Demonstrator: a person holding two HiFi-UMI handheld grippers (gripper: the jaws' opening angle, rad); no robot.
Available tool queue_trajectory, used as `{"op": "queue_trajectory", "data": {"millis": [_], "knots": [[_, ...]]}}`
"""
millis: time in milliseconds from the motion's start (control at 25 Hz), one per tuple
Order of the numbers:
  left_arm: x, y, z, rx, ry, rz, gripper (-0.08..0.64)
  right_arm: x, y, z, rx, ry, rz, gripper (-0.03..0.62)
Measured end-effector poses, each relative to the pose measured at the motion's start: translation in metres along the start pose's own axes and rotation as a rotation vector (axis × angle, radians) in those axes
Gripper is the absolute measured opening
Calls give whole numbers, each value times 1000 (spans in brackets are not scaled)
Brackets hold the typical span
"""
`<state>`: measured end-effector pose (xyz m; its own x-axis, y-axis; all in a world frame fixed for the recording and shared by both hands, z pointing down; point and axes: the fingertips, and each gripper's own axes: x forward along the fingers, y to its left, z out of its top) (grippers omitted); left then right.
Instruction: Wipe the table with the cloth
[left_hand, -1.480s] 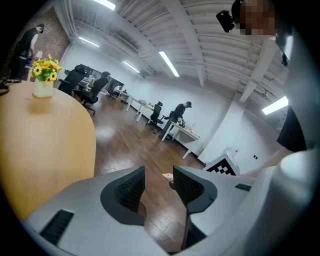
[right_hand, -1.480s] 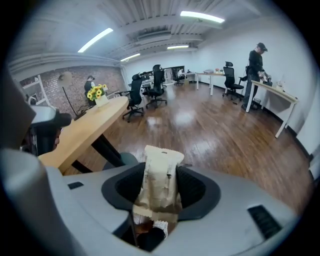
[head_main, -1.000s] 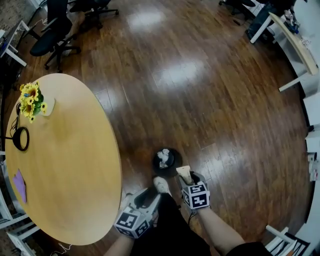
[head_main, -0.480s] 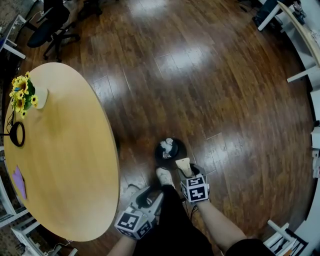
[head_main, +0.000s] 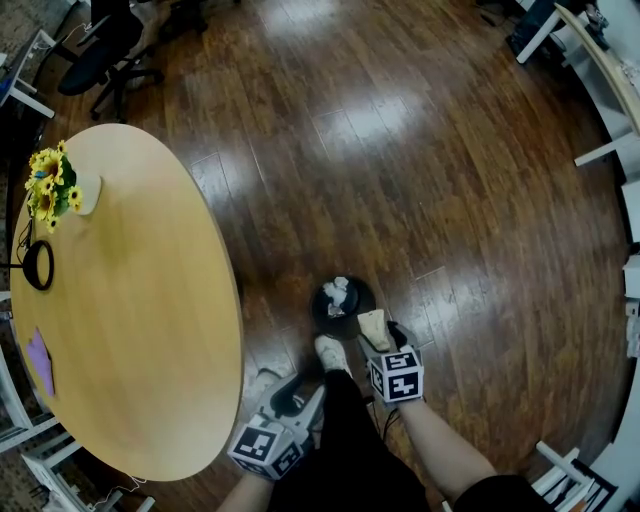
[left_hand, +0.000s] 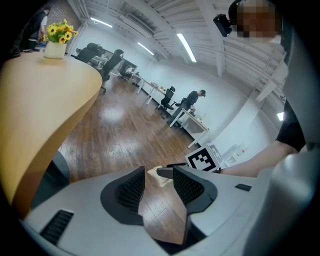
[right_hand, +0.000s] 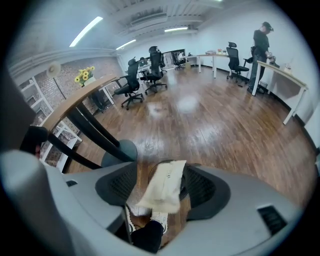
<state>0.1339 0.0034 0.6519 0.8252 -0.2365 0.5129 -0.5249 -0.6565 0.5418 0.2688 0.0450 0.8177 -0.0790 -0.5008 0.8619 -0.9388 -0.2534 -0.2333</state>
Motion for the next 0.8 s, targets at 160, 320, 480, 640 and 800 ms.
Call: {"op": "queue_trajectory", "data": {"millis": [160, 320, 480, 640, 800], "knots": [[-5, 2, 0, -3, -9, 11, 179, -2, 3, 2, 10, -18, 13, 307], [-10, 3, 0, -3, -22, 17, 179, -6, 6, 2, 1, -31, 13, 307], [-15, 2, 8, 10, -50, 15, 147, -20, 17, 13, 1, -72, 38, 305], [-28, -7, 32, 53, -115, 8, 127, -53, 29, 41, 0, -180, 51, 296], [-54, -13, 66, 110, -207, 23, 88, -104, 39, 78, -30, -330, 27, 159]]}}
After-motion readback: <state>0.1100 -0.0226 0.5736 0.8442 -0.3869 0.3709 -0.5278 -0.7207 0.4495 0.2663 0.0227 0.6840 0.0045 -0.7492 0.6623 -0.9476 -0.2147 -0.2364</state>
